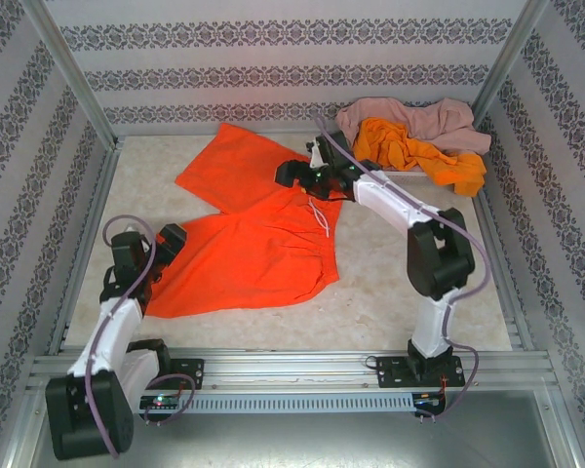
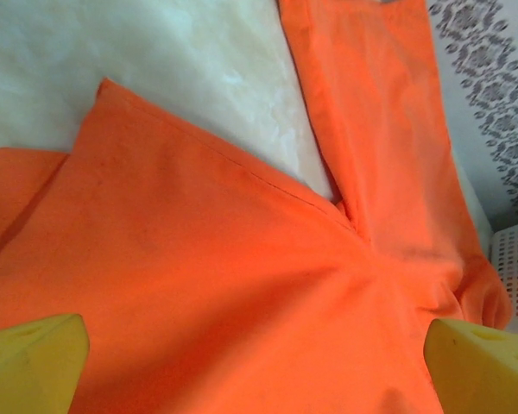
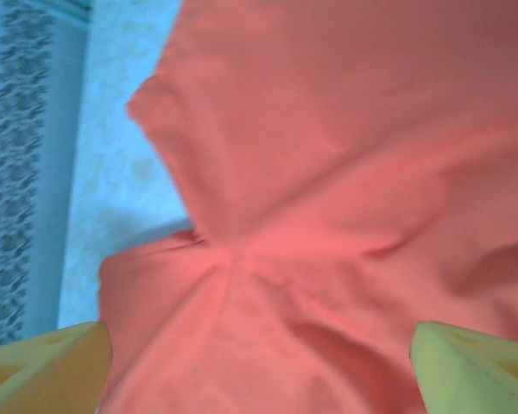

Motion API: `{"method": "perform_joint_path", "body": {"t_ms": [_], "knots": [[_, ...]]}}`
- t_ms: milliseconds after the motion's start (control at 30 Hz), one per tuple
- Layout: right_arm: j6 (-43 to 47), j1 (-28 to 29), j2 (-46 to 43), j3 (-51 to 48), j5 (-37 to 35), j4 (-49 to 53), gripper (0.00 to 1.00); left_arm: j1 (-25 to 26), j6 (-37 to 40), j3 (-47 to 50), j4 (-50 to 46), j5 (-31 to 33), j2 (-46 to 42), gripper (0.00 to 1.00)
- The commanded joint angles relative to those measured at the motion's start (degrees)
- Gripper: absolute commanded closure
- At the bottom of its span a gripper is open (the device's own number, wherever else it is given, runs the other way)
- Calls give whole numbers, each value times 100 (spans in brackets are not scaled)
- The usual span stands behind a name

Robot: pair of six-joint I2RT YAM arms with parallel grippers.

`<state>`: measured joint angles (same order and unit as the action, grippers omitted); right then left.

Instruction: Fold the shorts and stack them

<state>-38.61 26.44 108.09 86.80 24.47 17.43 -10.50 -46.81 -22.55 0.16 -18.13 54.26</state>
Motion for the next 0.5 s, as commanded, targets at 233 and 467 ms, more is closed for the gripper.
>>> {"method": "perform_joint_path", "body": {"t_ms": [233, 467], "knots": [[-291, 569, -1132, -2574, 413, -965, 10, 57, 69, -569, 1576, -473, 1900, 0], [-390, 584, -1409, -3704, 301, -1253, 10, 50, 228, -710, 1934, -114, 2739, 0]]}}
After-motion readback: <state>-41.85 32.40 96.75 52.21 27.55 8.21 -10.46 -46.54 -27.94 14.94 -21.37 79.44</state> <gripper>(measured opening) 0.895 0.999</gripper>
